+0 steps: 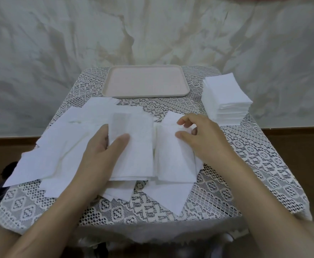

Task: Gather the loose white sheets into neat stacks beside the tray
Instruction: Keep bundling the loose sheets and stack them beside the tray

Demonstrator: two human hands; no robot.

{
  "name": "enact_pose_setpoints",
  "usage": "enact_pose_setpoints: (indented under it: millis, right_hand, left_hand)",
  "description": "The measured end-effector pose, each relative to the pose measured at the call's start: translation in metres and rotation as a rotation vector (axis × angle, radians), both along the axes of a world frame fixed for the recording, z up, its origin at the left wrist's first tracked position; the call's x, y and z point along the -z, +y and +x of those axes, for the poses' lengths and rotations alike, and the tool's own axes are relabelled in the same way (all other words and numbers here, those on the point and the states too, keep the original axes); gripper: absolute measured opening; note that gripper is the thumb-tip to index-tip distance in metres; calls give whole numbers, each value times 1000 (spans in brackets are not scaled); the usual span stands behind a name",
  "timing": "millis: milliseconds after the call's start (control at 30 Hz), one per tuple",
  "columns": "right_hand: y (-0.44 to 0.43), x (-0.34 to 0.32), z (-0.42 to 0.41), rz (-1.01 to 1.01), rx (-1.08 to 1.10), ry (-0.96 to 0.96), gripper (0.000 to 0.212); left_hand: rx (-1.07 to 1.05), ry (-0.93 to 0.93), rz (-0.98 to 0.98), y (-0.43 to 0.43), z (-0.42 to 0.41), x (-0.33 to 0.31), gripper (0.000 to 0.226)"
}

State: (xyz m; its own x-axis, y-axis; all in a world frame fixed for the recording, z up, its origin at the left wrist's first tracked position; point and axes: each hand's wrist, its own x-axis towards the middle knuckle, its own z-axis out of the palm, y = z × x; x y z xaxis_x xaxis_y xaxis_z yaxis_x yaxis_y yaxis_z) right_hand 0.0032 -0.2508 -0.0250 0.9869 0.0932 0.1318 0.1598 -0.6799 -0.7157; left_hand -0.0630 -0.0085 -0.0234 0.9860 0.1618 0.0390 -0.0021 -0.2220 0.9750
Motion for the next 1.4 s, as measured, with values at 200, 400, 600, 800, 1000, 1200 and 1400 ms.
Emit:
enact_pose_setpoints:
  millis: [200, 400, 600, 800, 1000, 1200, 1400]
  right_hand:
    - [-22, -2, -24, -36, 80, 141, 22]
    - [-22, -1, -29, -11, 68, 160, 20]
    - [-22, 0, -16, 176, 70, 82, 19]
    - [-24, 5, -17, 226, -68, 261, 11]
    - [-27, 5, -17, 248, 45, 203, 22]
    - [-20, 7, -17, 165, 81, 223, 22]
    - [-19, 7, -20, 193, 73, 205, 15]
  left_hand:
    - [8, 0, 0, -1, -2, 0, 13]
    - [7, -4, -24, -4, -3, -2, 21]
    - [14, -3, -20, -3, 0, -3, 34]
    - [27, -5, -22, -1, 3, 0, 33]
    - [27, -7, -31, 1, 4, 4, 21]
    - [29, 3, -26, 2, 4, 4, 15]
    - [17, 3, -8, 2, 5, 6, 14]
